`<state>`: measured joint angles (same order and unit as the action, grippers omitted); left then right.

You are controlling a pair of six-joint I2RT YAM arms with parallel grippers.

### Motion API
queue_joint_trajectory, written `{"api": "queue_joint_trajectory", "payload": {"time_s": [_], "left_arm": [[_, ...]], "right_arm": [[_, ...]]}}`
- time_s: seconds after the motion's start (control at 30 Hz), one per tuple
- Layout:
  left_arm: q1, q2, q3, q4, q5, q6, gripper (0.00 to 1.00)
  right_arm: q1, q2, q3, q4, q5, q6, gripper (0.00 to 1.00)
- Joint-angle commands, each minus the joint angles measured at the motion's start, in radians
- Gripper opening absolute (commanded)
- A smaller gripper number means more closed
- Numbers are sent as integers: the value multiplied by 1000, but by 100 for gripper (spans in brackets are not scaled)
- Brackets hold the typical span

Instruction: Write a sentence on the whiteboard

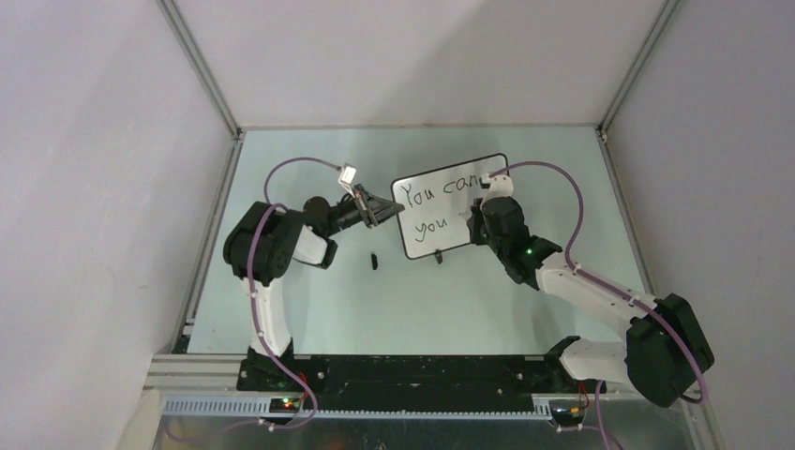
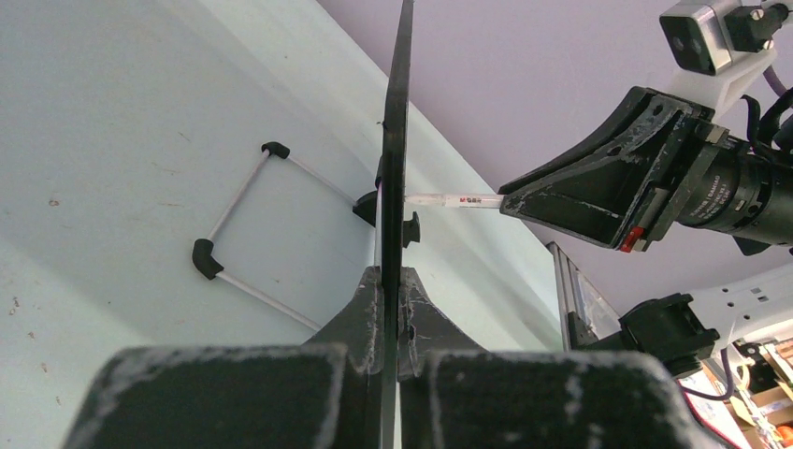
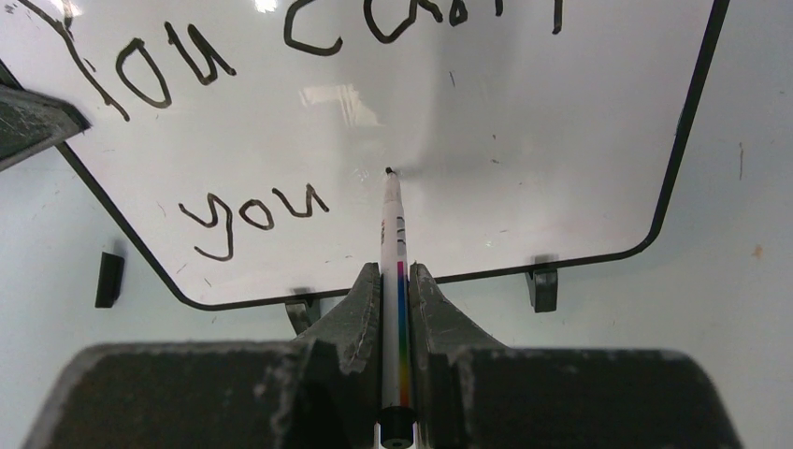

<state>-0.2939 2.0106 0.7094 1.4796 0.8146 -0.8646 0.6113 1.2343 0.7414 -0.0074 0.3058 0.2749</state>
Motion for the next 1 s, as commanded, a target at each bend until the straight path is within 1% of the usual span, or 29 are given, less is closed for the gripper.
{"api": "queue_joint_trajectory", "payload": {"time_s": [0.0, 0.37, 0.63, 0.97], "left_arm": [[-1, -42, 22, 52, 20, -7, 0], [-1, -42, 22, 51, 22, -8, 0], [-1, -41, 23, 51, 24, -9, 0], [-1, -37, 27, 51, 27, -13, 0]], "right_arm": [[-4, -7, 34, -43, 12, 15, 0], [-2, -23, 15, -41, 22, 14, 0], [-13, 0, 36, -26, 30, 11, 0], [-16, -8, 47, -14, 43, 9, 0]]}}
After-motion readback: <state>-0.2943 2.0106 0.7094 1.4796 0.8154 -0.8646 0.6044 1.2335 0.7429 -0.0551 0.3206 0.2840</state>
